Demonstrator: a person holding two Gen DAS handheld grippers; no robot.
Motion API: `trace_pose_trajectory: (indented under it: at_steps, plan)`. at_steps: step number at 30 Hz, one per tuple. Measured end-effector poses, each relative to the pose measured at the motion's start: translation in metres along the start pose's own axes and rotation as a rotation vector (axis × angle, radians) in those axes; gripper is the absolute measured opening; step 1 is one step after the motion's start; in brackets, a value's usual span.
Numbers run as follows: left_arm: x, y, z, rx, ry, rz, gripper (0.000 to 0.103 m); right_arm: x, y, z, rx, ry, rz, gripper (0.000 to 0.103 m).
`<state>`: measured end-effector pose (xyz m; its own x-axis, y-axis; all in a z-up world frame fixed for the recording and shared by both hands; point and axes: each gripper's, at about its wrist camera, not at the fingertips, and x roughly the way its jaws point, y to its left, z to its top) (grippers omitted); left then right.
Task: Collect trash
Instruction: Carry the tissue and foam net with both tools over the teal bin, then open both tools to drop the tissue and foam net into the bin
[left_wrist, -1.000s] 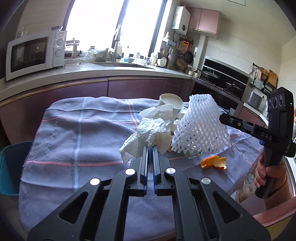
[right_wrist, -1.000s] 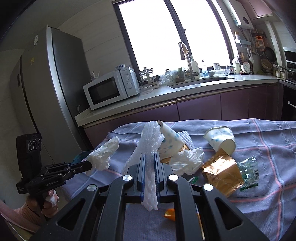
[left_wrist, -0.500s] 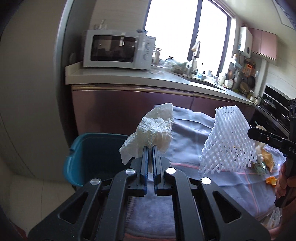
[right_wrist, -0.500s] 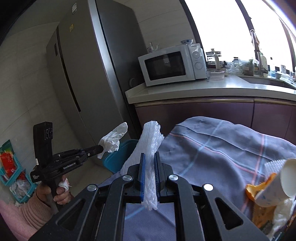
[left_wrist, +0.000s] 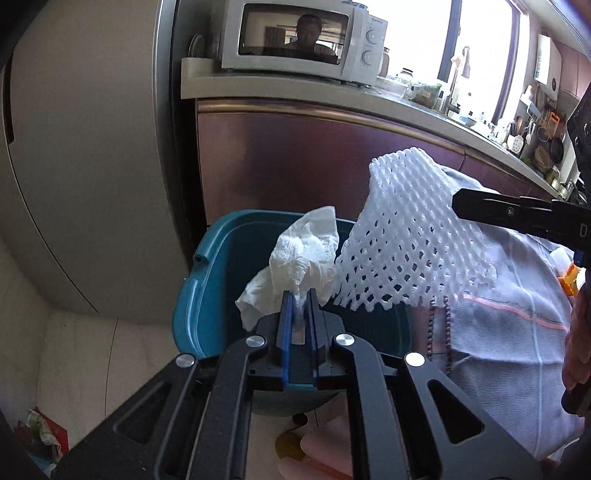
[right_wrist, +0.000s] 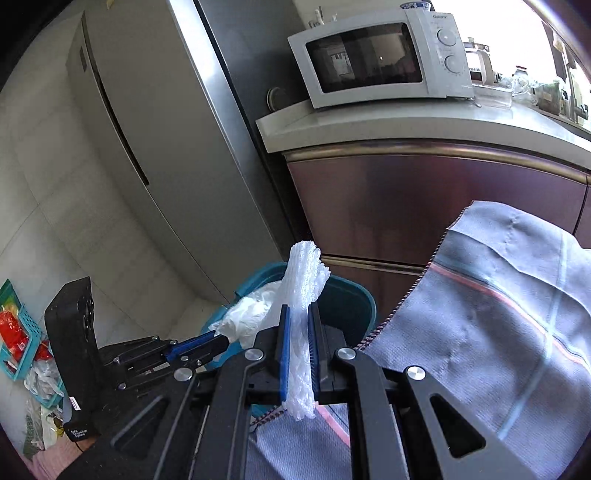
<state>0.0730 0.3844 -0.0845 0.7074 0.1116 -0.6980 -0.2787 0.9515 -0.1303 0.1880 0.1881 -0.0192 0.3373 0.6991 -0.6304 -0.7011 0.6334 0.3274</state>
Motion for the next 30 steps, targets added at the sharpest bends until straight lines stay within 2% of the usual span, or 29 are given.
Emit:
trace_pose_trajectory:
  at_steps: [2, 6, 7, 8, 9, 15, 21, 27, 30]
  plan:
    - [0.012, 0.003, 0.004, -0.002, 0.014, 0.011, 0.01, 0.013, 0.001, 0.001, 0.007, 0.022, -0.006, 0.008]
    - [0.028, 0.009, 0.01, -0.014, 0.02, 0.031, 0.02, 0.03, -0.004, -0.002, 0.035, 0.068, -0.022, 0.014]
    - [0.029, 0.012, 0.011, -0.017, 0.019, 0.037, 0.023, 0.035, -0.005, -0.003, 0.043, 0.084, -0.025, 0.024]
    - [0.03, 0.014, 0.015, -0.02, 0.013, 0.039, 0.03, 0.037, -0.006, -0.004, 0.052, 0.089, -0.034, 0.029]
    - [0.026, 0.014, 0.011, -0.023, 0.003, 0.041, 0.032, 0.037, -0.007, -0.005, 0.058, 0.088, -0.036, 0.034]
    - [0.006, 0.018, -0.002, -0.03, -0.029, 0.047, 0.034, 0.022, -0.013, -0.016, 0.061, 0.065, -0.003, 0.034]
    - [-0.014, 0.015, -0.032, -0.041, -0.009, 0.115, 0.036, -0.007, -0.006, -0.032, 0.019, 0.029, 0.035, 0.04]
    - [0.003, 0.023, -0.035, -0.117, 0.033, 0.152, 0.037, -0.024, -0.001, -0.049, 0.006, 0.03, 0.058, 0.043]
    - [0.015, 0.031, -0.037, -0.144, 0.055, 0.226, 0.038, -0.025, -0.001, -0.051, 0.015, 0.035, 0.058, 0.043]
